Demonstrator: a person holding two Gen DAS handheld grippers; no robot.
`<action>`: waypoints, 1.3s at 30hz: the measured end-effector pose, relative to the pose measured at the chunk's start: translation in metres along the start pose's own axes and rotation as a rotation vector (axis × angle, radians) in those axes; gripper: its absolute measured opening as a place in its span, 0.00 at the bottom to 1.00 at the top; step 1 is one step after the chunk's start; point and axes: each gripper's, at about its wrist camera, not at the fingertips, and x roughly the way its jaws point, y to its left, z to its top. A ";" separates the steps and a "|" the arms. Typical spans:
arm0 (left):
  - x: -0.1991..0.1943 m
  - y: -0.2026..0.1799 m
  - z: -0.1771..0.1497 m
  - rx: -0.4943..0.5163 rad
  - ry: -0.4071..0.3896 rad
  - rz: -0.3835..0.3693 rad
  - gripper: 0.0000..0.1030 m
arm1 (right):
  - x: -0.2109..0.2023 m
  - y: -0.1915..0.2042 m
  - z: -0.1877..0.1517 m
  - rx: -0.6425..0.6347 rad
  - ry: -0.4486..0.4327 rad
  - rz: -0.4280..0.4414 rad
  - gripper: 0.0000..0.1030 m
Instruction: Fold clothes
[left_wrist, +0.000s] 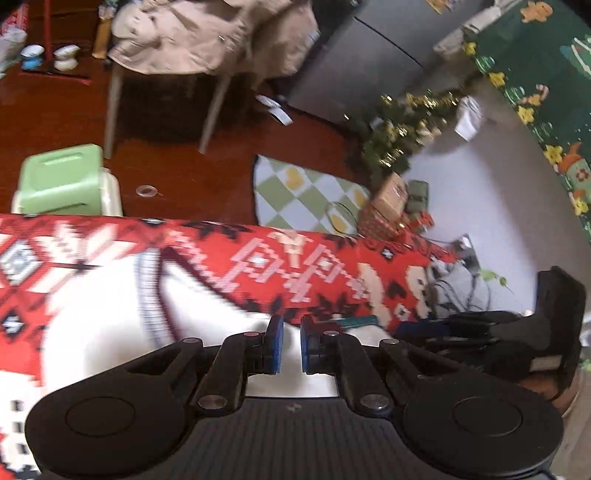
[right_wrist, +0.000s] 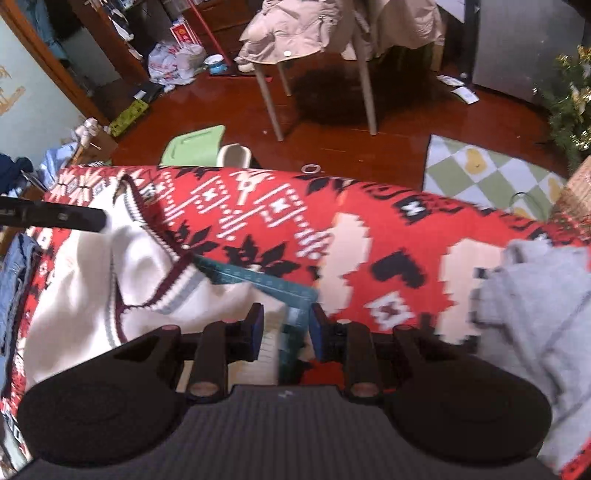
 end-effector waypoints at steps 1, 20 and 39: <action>0.006 -0.004 0.001 0.003 0.017 -0.011 0.07 | 0.005 0.004 -0.002 0.000 -0.002 0.009 0.28; 0.068 -0.014 0.004 -0.084 0.108 -0.065 0.02 | 0.016 0.038 -0.001 -0.184 -0.057 -0.114 0.06; 0.104 -0.004 0.067 -0.077 0.002 -0.055 0.09 | -0.001 -0.045 0.031 0.081 -0.145 -0.140 0.14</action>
